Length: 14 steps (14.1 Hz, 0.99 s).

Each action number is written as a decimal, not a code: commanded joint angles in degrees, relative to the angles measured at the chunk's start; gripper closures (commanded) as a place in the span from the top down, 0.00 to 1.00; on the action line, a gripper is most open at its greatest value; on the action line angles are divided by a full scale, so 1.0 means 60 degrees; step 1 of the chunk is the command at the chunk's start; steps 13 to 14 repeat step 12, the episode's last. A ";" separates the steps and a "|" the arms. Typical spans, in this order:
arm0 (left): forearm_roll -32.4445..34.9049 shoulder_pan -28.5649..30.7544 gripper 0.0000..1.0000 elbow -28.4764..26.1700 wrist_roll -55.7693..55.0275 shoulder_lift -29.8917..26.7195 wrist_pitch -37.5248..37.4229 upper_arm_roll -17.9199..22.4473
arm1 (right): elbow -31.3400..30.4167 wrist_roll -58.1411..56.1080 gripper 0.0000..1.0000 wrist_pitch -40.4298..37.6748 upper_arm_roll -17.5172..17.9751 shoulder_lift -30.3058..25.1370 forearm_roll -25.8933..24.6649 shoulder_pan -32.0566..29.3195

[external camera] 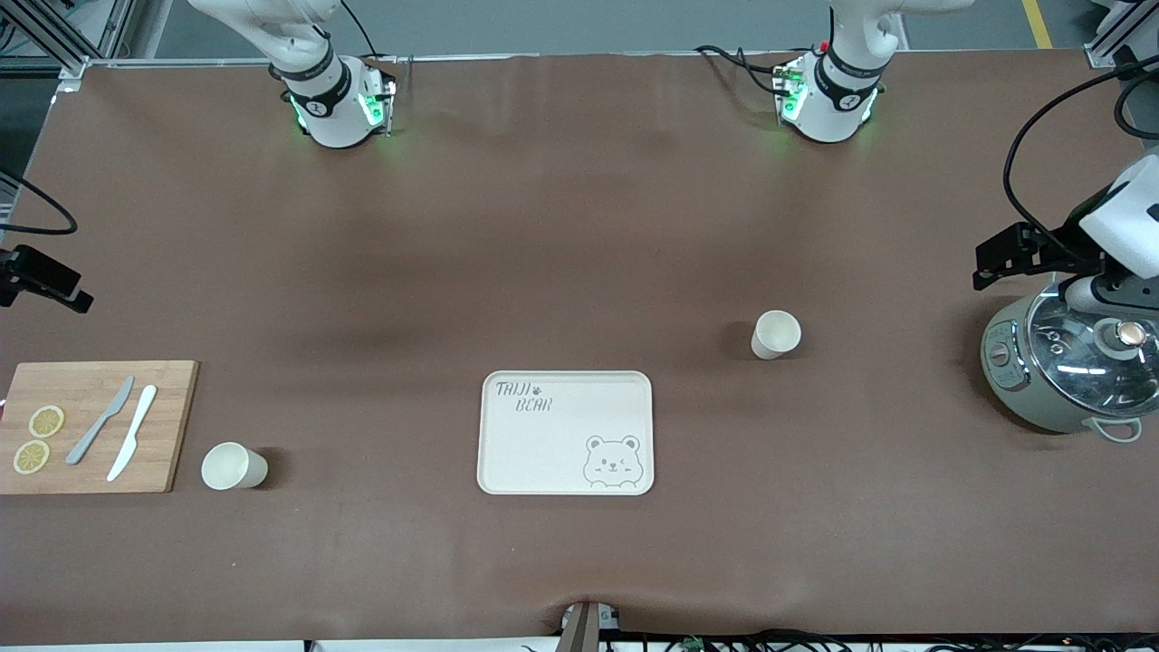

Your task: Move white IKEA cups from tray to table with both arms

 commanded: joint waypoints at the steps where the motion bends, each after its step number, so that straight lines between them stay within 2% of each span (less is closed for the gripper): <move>1: 0.0109 0.0117 1.00 0.0106 0.0035 -0.0264 -0.0246 -0.0242 | -0.0373 0.0181 1.00 0.0059 0.0013 -0.0369 -0.0222 0.0082; 6: 0.0518 0.0117 1.00 0.0091 -0.0009 -0.0396 -0.0568 -0.0375 | -0.0359 0.0108 1.00 0.0088 0.0013 -0.0369 -0.0222 0.0097; 14: 0.0519 0.0175 1.00 0.0091 0.0093 -0.0323 -0.0554 -0.0302 | -0.0359 0.0078 1.00 0.0103 0.0013 -0.0369 -0.0339 0.0126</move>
